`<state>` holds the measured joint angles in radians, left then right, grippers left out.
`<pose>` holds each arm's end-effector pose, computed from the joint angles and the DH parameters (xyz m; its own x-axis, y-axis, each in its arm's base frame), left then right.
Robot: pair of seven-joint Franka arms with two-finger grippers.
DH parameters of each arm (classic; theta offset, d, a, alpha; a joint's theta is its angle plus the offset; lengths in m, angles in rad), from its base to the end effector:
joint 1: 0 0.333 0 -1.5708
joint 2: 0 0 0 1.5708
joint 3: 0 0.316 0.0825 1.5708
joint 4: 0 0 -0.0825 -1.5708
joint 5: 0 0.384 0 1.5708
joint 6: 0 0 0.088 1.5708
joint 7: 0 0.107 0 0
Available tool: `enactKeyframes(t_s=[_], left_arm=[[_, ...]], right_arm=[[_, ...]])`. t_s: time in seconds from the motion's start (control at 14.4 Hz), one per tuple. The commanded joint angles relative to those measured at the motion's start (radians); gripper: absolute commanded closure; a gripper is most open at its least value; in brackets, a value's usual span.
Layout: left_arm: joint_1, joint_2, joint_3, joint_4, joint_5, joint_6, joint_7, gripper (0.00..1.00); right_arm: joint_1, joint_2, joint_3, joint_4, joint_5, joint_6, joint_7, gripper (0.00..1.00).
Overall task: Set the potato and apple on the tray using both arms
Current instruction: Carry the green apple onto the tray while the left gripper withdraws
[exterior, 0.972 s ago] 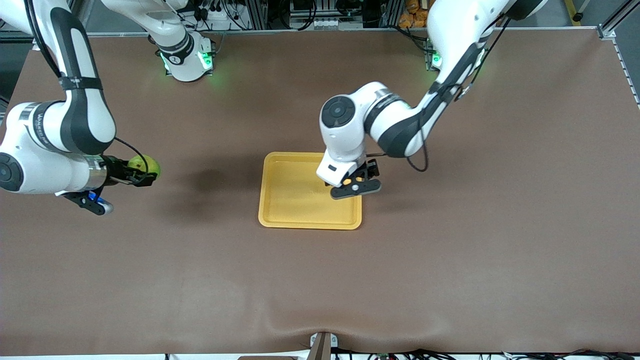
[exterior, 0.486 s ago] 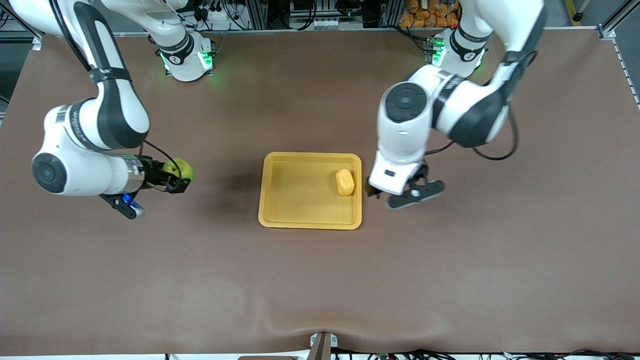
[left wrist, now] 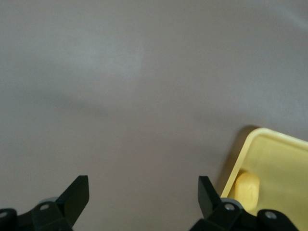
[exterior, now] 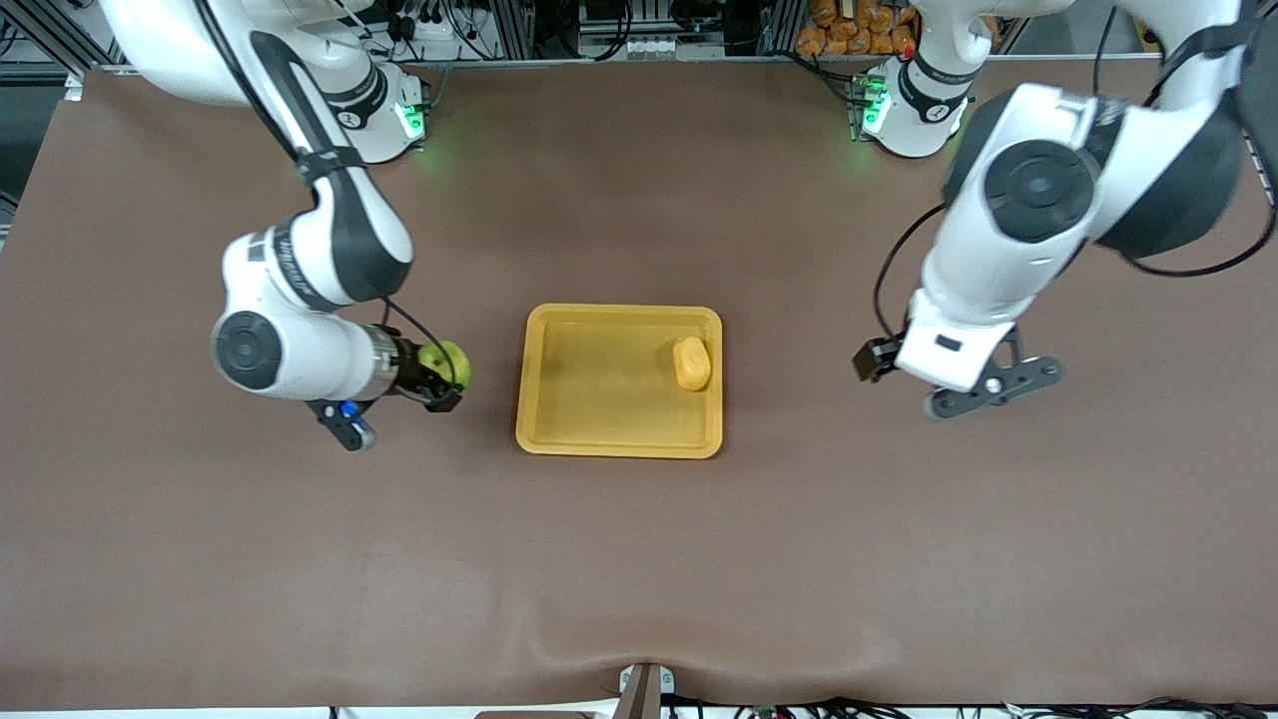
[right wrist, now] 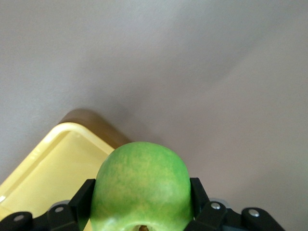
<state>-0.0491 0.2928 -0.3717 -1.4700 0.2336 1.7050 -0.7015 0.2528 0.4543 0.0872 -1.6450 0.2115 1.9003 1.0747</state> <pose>0.6058 -0.2154 0.5189 0.9666 0.2513 0.0508 0.2557 -0.9592 -0.1204 0.6116 0.2262 0.3390 0.6387 -0.7128 -0.2899 -0.7270 -0.6824 0.0761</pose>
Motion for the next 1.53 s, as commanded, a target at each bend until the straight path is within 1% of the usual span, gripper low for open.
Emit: enactKeyframes(t_s=[0.0, 0.07, 0.21, 0.28, 0.42, 0.56, 0.62, 0.76, 0.9, 1.04, 1.18, 1.32, 1.46], left_arm=[[0.142, -0.139, -0.012, -0.087, -0.098, -0.021, 0.194, 0.00], [0.171, -0.161, -0.012, -0.093, -0.121, -0.034, 0.264, 0.00], [0.189, -0.196, 0.010, -0.092, -0.128, -0.096, 0.361, 0.00], [0.186, -0.213, 0.043, -0.092, -0.137, -0.119, 0.416, 0.00], [0.138, -0.242, 0.153, -0.093, -0.181, -0.136, 0.514, 0.00], [0.021, -0.271, 0.307, -0.093, -0.191, -0.171, 0.586, 0.00], [-0.023, -0.282, 0.354, -0.095, -0.191, -0.188, 0.606, 0.00], [-0.028, -0.302, 0.361, -0.092, -0.191, -0.214, 0.635, 0.00], [-0.023, -0.304, 0.352, -0.073, -0.195, -0.231, 0.654, 0.00], [-0.020, -0.305, 0.352, -0.064, -0.229, -0.234, 0.654, 0.00], [-0.020, -0.310, 0.350, -0.065, -0.234, -0.248, 0.659, 0.00], [-0.020, -0.325, 0.355, -0.064, -0.229, -0.290, 0.727, 0.00], [-0.020, -0.331, 0.356, -0.068, -0.220, -0.306, 0.769, 0.00]], right_arm=[[0.034, 0.061, 0.000, 0.099, 0.011, -0.015, 0.097, 1.00], [0.048, 0.069, 0.000, 0.111, 0.011, -0.015, 0.129, 1.00], [0.071, 0.089, 0.000, 0.114, 0.009, -0.001, 0.156, 1.00], [0.088, 0.107, 0.000, 0.114, 0.009, 0.034, 0.174, 1.00], [0.121, 0.147, 0.000, 0.113, 0.005, 0.112, 0.255, 1.00], [0.141, 0.170, 0.000, 0.113, -0.001, 0.147, 0.274, 1.00], [0.151, 0.176, 0.000, 0.107, -0.003, 0.160, 0.274, 1.00], [0.163, 0.191, 0.000, 0.103, -0.006, 0.172, 0.277, 1.00], [0.174, 0.204, 0.000, 0.100, -0.012, 0.183, 0.295, 1.00], [0.186, 0.210, 0.000, 0.091, -0.015, 0.200, 0.314, 1.00], [0.191, 0.211, 0.000, 0.074, -0.015, 0.201, 0.315, 1.00], [0.200, 0.211, 0.000, 0.035, -0.020, 0.258, 0.315, 1.00], [0.204, 0.216, 0.000, 0.014, -0.020, 0.299, 0.315, 1.00]])
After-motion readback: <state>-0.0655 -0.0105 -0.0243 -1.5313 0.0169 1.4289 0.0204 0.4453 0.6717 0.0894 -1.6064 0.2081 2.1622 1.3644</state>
